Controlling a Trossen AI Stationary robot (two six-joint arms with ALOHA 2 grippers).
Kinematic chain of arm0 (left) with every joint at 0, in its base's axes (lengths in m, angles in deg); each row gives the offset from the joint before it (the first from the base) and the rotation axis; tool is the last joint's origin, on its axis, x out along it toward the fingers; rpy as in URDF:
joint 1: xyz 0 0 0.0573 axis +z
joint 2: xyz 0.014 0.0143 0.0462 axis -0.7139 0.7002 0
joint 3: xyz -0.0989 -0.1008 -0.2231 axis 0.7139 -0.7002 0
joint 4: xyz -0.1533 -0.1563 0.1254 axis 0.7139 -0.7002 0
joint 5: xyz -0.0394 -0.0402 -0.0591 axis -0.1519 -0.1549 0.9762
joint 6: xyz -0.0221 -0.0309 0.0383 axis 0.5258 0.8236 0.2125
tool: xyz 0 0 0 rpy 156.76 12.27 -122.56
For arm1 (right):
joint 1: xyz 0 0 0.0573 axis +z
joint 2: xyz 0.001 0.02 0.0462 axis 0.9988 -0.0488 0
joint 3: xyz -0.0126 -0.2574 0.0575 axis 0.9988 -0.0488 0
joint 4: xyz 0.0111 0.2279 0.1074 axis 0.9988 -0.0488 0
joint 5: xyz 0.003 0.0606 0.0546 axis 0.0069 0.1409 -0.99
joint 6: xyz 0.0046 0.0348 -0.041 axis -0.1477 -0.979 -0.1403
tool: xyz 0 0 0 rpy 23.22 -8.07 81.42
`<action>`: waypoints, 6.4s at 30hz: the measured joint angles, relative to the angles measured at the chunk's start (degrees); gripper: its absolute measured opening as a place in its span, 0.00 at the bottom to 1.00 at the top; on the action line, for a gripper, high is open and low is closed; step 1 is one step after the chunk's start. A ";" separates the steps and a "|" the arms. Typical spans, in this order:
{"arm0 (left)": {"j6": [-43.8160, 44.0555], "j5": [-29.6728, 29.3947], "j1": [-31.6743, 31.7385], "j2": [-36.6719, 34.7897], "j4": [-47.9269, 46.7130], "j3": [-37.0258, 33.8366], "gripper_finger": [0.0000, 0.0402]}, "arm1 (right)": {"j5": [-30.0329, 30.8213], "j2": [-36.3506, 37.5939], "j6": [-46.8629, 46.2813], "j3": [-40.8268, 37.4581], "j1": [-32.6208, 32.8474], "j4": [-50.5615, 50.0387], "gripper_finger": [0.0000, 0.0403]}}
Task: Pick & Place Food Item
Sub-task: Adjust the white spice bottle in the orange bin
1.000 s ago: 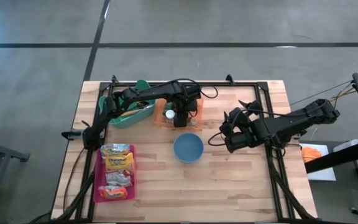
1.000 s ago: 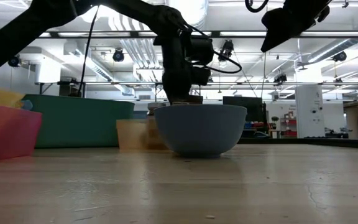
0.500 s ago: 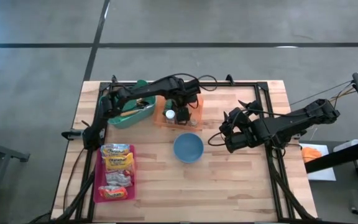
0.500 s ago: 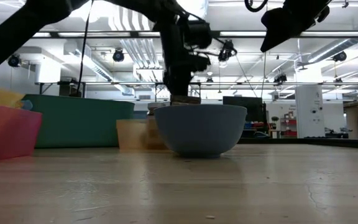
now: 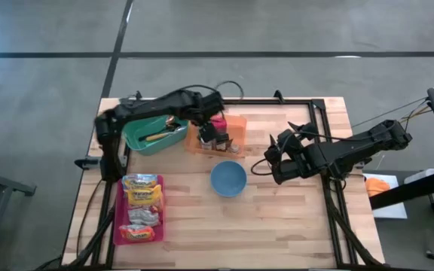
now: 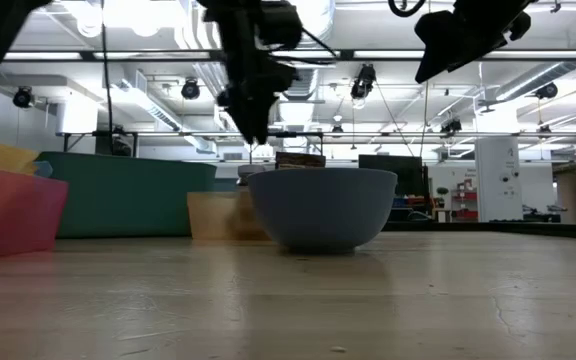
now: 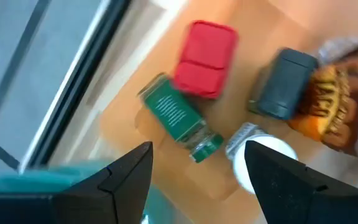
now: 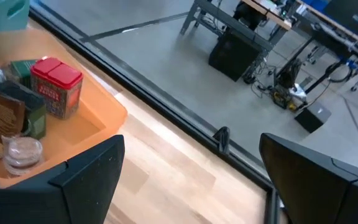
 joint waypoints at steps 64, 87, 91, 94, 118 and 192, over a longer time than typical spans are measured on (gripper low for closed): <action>18.34 13.41 3.00 -2.50 7.20 -16.22 0.62 | -12.08 -0.48 15.51 21.14 -12.27 3.53 0.92; -20.81 14.02 -1.24 -2.59 7.12 -16.18 0.62 | -12.12 -0.48 17.42 21.14 -13.15 3.53 0.92; -29.44 14.00 -2.80 -2.59 7.37 -16.27 0.62 | -12.36 -0.48 17.33 21.14 -13.10 3.54 0.92; -32.50 14.61 -3.33 -2.59 9.14 -17.23 0.62 | -12.62 -0.49 17.17 21.13 -13.10 3.53 0.92; -33.21 14.30 -4.20 -2.53 28.46 -32.67 0.62 | -18.46 -0.55 16.35 21.14 -13.10 4.98 0.92; -23.53 32.68 -3.01 -18.07 2.72 -6.02 0.43 | -60.34 -16.64 54.70 21.09 -18.19 44.14 0.83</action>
